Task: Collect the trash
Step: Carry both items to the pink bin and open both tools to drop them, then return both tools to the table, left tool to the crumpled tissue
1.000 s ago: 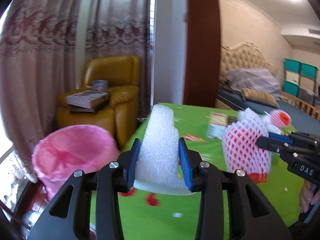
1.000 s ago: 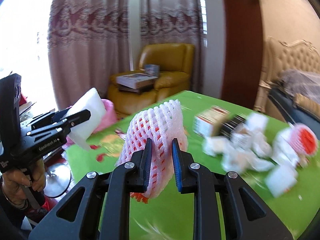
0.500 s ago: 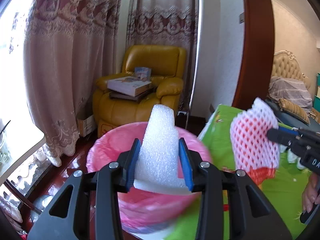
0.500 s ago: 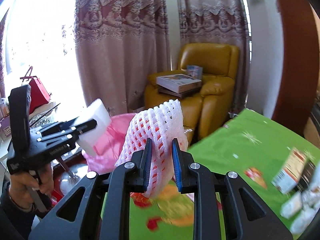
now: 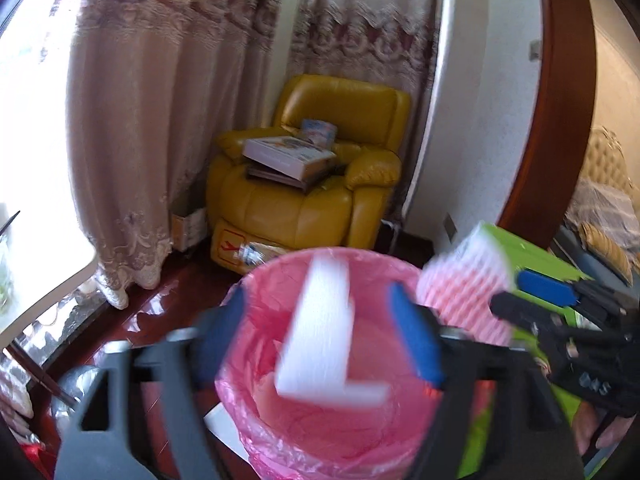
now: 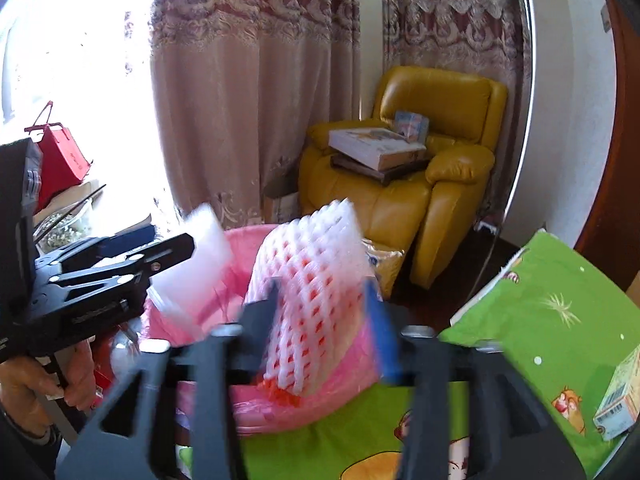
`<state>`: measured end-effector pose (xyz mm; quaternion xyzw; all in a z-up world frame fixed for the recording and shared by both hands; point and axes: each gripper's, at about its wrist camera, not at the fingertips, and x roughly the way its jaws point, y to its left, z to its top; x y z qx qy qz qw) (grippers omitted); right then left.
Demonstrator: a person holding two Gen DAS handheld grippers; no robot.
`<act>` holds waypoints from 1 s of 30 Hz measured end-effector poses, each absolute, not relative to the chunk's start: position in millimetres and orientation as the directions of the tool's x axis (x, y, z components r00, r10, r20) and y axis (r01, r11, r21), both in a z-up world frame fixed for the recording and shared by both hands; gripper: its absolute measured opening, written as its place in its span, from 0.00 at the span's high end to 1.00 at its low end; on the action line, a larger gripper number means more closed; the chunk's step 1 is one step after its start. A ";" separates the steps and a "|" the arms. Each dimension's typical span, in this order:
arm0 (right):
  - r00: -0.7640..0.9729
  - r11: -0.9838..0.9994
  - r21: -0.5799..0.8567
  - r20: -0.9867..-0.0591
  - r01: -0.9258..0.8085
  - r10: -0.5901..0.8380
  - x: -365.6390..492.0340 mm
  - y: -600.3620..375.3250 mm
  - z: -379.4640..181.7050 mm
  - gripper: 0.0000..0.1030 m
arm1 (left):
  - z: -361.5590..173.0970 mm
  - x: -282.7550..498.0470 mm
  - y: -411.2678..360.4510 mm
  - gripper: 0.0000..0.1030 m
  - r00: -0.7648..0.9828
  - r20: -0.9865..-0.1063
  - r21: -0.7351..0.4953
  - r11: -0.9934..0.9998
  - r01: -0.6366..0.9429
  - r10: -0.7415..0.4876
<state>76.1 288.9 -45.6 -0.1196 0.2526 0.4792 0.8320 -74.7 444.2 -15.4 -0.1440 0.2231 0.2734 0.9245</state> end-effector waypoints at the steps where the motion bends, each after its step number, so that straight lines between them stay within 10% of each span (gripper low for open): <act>1: 0.410 0.511 0.054 -0.525 -0.858 0.745 77.5 283.2 -44.9 0.38 | -14.0 -76.7 444.0 0.17 0.753 -0.476 -0.138 0.807 -0.574 0.454; 17: 0.563 0.647 0.057 -0.440 -0.760 0.700 71.5 123.9 -32.8 0.18 | 13.5 -75.8 352.1 0.04 0.802 -0.360 -0.137 0.823 -0.551 0.477; 30: 0.762 0.881 0.025 -0.490 -0.472 0.423 77.4 -62.5 -67.1 0.18 | -11.7 38.6 163.5 0.04 0.864 -0.497 -0.148 0.975 -0.168 0.073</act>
